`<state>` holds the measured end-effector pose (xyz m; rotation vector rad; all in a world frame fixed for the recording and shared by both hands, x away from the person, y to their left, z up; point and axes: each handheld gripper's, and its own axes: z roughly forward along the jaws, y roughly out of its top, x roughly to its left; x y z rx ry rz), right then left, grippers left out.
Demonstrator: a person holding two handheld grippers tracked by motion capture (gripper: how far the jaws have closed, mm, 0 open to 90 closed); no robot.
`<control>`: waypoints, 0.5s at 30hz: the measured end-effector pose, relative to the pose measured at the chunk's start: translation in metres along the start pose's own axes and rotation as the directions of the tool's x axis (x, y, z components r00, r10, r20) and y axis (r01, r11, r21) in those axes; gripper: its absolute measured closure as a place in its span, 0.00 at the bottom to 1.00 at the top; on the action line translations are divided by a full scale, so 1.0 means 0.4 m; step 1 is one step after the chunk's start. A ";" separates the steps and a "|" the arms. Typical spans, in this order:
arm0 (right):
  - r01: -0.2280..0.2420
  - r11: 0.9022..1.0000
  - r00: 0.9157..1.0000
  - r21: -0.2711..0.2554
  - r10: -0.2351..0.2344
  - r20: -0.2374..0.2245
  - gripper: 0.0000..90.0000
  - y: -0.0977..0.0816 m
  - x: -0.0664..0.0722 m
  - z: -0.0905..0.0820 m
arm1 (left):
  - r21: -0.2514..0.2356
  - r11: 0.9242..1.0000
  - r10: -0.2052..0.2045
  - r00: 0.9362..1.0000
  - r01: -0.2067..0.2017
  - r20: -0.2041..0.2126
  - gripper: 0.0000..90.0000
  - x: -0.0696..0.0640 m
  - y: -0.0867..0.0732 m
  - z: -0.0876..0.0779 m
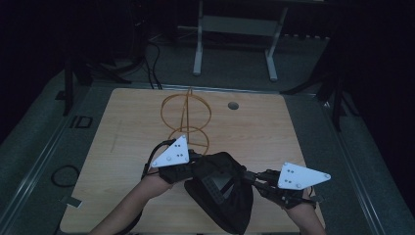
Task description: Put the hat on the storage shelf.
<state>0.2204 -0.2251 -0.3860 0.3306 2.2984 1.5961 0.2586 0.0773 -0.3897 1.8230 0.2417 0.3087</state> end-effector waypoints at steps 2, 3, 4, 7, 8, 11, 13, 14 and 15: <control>-0.016 1.000 1.000 -0.016 0.016 0.001 1.00 0.000 -0.001 -0.005 | 0.005 1.000 0.005 1.000 -0.005 -0.004 0.99 0.001 -0.002 -0.001; -0.025 0.999 1.000 -0.022 0.025 -0.005 1.00 0.000 -0.003 -0.008 | 0.007 1.000 0.008 1.000 -0.007 -0.008 0.99 0.001 -0.003 -0.001; -0.029 0.999 1.000 -0.028 0.029 -0.008 1.00 0.000 -0.003 -0.009 | 0.013 1.000 0.013 1.000 -0.013 -0.021 0.98 0.000 -0.002 0.000; -0.060 0.997 0.998 -0.052 0.058 -0.030 1.00 -0.001 -0.008 -0.014 | 0.012 1.000 0.003 0.999 -0.002 -0.032 0.97 0.002 -0.002 0.000; -0.066 0.996 0.997 -0.057 0.064 -0.033 1.00 0.000 -0.009 -0.015 | 0.011 1.000 0.000 0.999 0.001 -0.039 0.97 0.004 -0.001 -0.001; -0.079 0.994 0.996 -0.074 0.076 -0.044 1.00 0.004 -0.010 -0.021 | 0.027 1.000 0.008 0.997 -0.006 -0.077 0.86 0.004 0.001 0.000; -0.077 0.994 0.997 -0.083 0.074 -0.038 1.00 0.010 -0.009 -0.027 | 0.033 0.999 0.004 0.997 -0.002 -0.074 0.81 0.006 -0.002 0.001; -0.076 0.993 0.997 -0.086 0.073 -0.039 1.00 0.012 -0.009 -0.029 | 0.047 0.999 0.016 0.996 -0.012 -0.086 0.78 0.006 -0.003 0.002; -0.076 0.993 0.997 -0.089 0.073 -0.034 1.00 0.015 -0.010 -0.033 | 0.053 0.999 0.018 0.996 -0.013 -0.086 0.77 0.005 -0.004 0.004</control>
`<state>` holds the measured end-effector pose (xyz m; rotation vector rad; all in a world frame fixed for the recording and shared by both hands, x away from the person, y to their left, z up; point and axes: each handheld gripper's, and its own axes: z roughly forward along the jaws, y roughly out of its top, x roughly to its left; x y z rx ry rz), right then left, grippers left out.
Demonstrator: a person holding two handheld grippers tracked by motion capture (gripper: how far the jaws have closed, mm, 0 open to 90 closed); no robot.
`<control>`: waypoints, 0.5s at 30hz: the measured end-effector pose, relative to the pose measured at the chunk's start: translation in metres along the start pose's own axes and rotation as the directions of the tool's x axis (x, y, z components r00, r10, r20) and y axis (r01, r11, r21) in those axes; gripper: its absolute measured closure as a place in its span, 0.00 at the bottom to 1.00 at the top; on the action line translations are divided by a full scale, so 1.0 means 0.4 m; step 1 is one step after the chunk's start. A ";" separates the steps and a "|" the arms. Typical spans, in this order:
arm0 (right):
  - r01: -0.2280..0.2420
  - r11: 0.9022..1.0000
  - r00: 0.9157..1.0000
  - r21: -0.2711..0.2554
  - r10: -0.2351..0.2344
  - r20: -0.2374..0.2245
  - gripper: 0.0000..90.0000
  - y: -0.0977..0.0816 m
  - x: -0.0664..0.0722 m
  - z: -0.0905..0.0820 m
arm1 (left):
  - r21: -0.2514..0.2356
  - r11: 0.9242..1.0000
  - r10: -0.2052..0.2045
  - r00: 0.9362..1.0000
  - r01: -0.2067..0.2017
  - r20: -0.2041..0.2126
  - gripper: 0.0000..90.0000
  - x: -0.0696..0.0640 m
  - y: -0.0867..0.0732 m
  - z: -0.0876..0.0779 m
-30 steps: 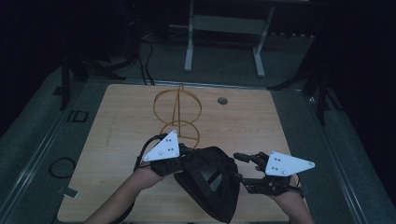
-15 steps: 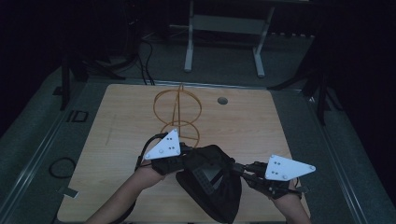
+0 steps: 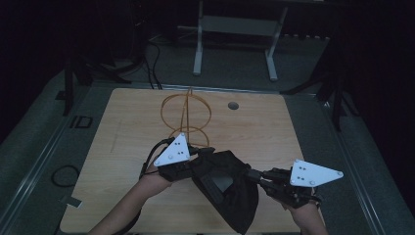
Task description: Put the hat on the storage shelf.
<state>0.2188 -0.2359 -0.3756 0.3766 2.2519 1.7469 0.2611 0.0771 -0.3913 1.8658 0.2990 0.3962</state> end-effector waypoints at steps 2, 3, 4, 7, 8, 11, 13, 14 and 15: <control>0.007 1.000 1.000 0.000 -0.007 0.010 1.00 0.004 0.000 -0.005 | 0.016 1.000 0.004 1.000 -0.003 -0.025 0.70 -0.001 -0.002 0.003; 0.005 1.000 1.000 -0.004 -0.005 0.018 1.00 0.006 -0.001 -0.008 | 0.020 1.000 0.008 0.999 -0.007 -0.034 0.69 -0.001 -0.003 0.004; 0.005 1.000 1.000 -0.006 -0.005 0.027 1.00 0.008 -0.004 -0.012 | 0.021 1.000 0.004 0.999 -0.003 -0.038 0.68 0.000 -0.004 0.004; -0.005 1.000 0.998 -0.006 0.005 0.055 1.00 0.011 -0.010 -0.022 | 0.030 1.000 0.010 0.997 -0.008 -0.074 0.65 0.003 -0.006 0.001; -0.009 1.000 0.998 -0.006 0.009 0.069 1.00 0.011 -0.014 -0.027 | 0.027 1.000 0.006 0.997 -0.004 -0.079 0.64 0.003 -0.007 -0.001; -0.025 1.000 0.994 -0.003 0.025 0.105 1.00 0.010 -0.025 -0.037 | 0.023 1.000 0.003 0.996 -0.001 -0.092 0.63 0.004 -0.009 -0.009; -0.038 0.999 0.991 -0.003 0.038 0.130 1.00 0.008 -0.031 -0.043 | 0.024 1.000 0.000 0.995 0.002 -0.100 0.62 0.005 -0.010 -0.013; -0.043 0.999 0.990 -0.001 0.043 0.135 1.00 0.007 -0.035 -0.045 | 0.023 1.000 0.000 0.995 0.002 -0.105 0.62 0.006 -0.012 -0.016; -0.047 0.999 0.989 -0.002 0.047 0.143 1.00 0.005 -0.038 -0.047 | 0.023 1.000 -0.003 0.993 0.006 -0.119 0.62 0.006 -0.014 -0.019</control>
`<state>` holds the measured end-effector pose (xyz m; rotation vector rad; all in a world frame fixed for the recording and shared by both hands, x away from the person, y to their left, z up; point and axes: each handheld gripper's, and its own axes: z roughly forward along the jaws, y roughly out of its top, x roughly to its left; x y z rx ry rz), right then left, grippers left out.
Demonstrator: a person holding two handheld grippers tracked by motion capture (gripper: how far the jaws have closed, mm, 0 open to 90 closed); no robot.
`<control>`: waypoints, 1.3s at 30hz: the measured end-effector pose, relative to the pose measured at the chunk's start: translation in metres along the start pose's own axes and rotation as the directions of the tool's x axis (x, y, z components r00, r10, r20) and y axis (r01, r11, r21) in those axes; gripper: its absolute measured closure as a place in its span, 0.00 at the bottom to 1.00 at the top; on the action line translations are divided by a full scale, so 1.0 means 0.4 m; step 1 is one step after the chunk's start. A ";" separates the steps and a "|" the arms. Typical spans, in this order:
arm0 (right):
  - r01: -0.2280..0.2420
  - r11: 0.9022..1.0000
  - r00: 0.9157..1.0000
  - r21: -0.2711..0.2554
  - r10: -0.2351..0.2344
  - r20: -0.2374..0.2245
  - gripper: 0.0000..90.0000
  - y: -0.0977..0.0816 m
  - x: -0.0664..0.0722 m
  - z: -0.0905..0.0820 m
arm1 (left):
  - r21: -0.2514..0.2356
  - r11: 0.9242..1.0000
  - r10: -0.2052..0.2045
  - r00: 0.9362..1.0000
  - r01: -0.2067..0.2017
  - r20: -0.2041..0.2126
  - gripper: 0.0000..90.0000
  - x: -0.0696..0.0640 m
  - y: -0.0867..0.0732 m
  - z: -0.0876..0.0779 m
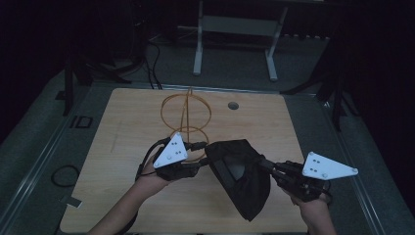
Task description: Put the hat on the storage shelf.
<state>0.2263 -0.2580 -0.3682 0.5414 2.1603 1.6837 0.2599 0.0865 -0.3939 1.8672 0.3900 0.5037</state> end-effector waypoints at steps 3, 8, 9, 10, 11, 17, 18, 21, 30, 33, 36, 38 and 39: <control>-0.005 1.000 0.999 0.003 0.005 0.041 1.00 -0.001 -0.010 -0.007 | -0.001 1.000 -0.007 1.000 0.007 -0.017 0.62 0.004 -0.007 -0.010; -0.017 1.000 0.996 -0.009 0.018 0.088 1.00 -0.001 -0.028 -0.022 | 0.015 0.999 -0.032 0.999 0.032 -0.034 0.55 0.012 -0.031 -0.028; -0.020 1.000 0.995 -0.011 0.021 0.099 1.00 -0.001 -0.031 -0.024 | 0.024 0.999 -0.048 0.998 0.049 -0.040 0.52 0.014 -0.039 -0.032; -0.026 1.000 0.993 -0.013 0.027 0.112 1.00 -0.001 -0.034 -0.027 | 0.027 0.998 -0.061 0.997 0.063 -0.042 0.50 0.015 -0.044 -0.034; -0.029 0.999 0.993 -0.014 0.030 0.116 1.00 -0.001 -0.036 -0.029 | 0.038 0.997 -0.069 0.996 0.071 -0.050 0.47 0.015 -0.052 -0.038; -0.054 0.998 0.984 -0.023 0.057 0.167 1.00 -0.002 -0.052 -0.037 | 0.070 0.991 -0.099 0.984 0.111 -0.151 0.39 0.018 -0.099 -0.067; -0.056 0.998 0.983 -0.025 0.059 0.171 1.00 -0.002 -0.055 -0.039 | 0.071 0.990 -0.106 0.981 0.119 -0.163 0.38 0.018 -0.105 -0.072; -0.060 0.998 0.980 -0.034 0.066 0.189 1.00 0.001 -0.064 -0.043 | 0.064 0.987 -0.130 0.971 0.146 -0.200 0.31 0.023 -0.132 -0.092; -0.069 0.996 0.965 -0.052 0.080 0.250 1.00 0.022 -0.103 -0.043 | 0.051 0.977 -0.179 0.925 0.208 -0.336 0.12 0.033 -0.233 -0.154; -0.068 0.996 0.960 -0.057 0.081 0.267 1.00 0.031 -0.117 -0.037 | 0.047 0.974 -0.187 0.905 0.221 -0.383 0.08 0.033 -0.268 -0.169; -0.067 0.996 0.956 -0.060 0.082 0.280 1.00 0.042 -0.131 -0.028 | 0.043 0.971 -0.195 0.879 0.236 -0.435 0.03 0.030 -0.306 -0.181; -0.065 0.996 0.953 -0.058 0.079 0.292 1.00 0.050 -0.140 -0.019 | 0.036 0.966 -0.212 0.862 0.257 -0.461 0.03 0.032 -0.331 -0.192; -0.061 0.997 0.952 -0.054 0.074 0.298 1.00 0.054 -0.144 -0.014 | 0.039 0.961 -0.223 0.854 0.273 -0.471 0.03 0.035 -0.347 -0.198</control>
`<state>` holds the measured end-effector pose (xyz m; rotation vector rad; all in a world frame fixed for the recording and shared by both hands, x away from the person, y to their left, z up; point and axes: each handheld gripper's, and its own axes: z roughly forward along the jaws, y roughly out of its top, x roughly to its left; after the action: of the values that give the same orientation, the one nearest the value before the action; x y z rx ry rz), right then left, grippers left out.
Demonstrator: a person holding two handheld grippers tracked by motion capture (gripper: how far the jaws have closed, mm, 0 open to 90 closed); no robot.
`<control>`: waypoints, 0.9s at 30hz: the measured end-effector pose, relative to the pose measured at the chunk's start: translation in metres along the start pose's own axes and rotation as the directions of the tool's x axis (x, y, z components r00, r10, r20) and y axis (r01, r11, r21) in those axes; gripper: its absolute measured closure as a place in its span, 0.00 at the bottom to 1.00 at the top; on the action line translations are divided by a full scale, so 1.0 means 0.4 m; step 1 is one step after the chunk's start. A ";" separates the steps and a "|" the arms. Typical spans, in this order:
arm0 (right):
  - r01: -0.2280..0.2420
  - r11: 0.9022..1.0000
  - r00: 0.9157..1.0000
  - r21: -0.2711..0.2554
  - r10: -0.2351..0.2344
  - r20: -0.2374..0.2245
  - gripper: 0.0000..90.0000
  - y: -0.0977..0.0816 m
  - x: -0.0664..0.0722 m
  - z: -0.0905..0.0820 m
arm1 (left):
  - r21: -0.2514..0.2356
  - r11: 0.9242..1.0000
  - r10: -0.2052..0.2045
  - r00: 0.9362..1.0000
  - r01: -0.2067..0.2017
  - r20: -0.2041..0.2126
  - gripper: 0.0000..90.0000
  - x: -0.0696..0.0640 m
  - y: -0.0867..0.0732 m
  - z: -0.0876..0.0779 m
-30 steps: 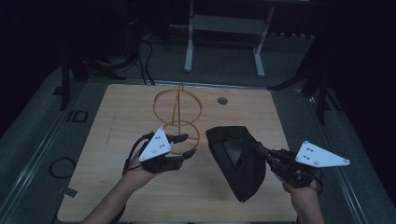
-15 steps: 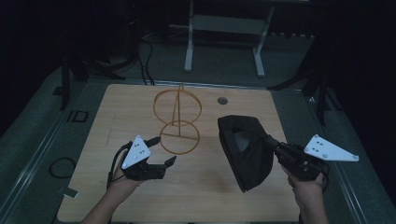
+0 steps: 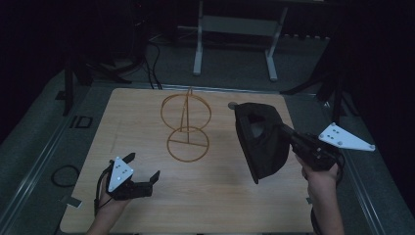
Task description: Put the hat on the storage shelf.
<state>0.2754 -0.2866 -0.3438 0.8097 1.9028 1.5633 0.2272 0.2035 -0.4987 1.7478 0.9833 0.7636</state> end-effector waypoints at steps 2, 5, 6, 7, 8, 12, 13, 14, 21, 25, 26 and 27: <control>0.004 1.000 1.000 0.005 -0.004 0.011 1.00 0.011 -0.006 0.014 | 0.003 1.000 -0.019 1.000 0.020 -0.022 0.03 0.010 -0.020 -0.002; 0.004 1.000 1.000 0.006 -0.004 0.019 1.00 0.024 -0.012 0.031 | 0.021 0.999 -0.030 0.999 0.031 -0.041 0.03 0.025 -0.048 -0.006; 0.004 1.000 1.000 0.004 -0.005 0.022 1.00 0.027 -0.013 0.034 | 0.026 0.999 -0.036 0.999 0.037 -0.041 0.03 0.030 -0.059 -0.007; 0.003 1.000 1.000 0.000 -0.003 0.024 1.00 0.032 -0.015 0.040 | 0.023 0.999 -0.044 0.998 0.045 -0.039 0.03 0.032 -0.065 -0.007; 0.001 1.000 1.000 -0.001 -0.001 0.025 1.00 0.035 -0.016 0.044 | 0.027 0.999 -0.044 0.997 0.045 -0.058 0.03 0.034 -0.074 -0.006; -0.010 1.000 0.999 -0.011 0.010 0.034 1.00 0.049 -0.024 0.066 | 0.053 0.997 -0.048 0.995 0.053 -0.084 0.03 0.039 -0.109 0.002; -0.011 1.000 0.999 -0.009 0.011 0.034 1.00 0.053 -0.025 0.071 | 0.052 0.997 -0.045 0.995 0.049 -0.086 0.03 0.039 -0.112 0.002; -0.010 1.000 0.999 -0.008 0.010 0.036 1.00 0.056 -0.026 0.076 | 0.049 0.998 -0.040 0.995 0.045 -0.096 0.03 0.039 -0.114 0.003; 0.013 1.000 0.999 -0.015 -0.012 0.043 1.00 0.099 -0.024 0.127 | 0.039 0.998 -0.040 0.992 0.045 -0.122 0.03 0.049 -0.118 0.002; 0.027 1.000 0.999 -0.010 -0.026 0.043 1.00 0.127 -0.018 0.163 | 0.028 0.998 -0.054 0.990 0.058 -0.132 0.03 0.054 -0.122 -0.002; 0.027 1.000 0.999 -0.013 -0.027 0.044 1.00 0.134 -0.017 0.171 | 0.025 0.998 -0.057 0.989 0.061 -0.135 0.03 0.055 -0.124 -0.003; 0.030 0.999 0.999 -0.013 -0.030 0.044 1.00 0.143 -0.015 0.181 | 0.023 0.998 -0.062 0.989 0.066 -0.138 0.03 0.055 -0.125 -0.003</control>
<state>0.3387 -0.2349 -0.3003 0.7993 1.8624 1.5269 0.2229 0.2344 -0.5436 1.6964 1.1419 0.8410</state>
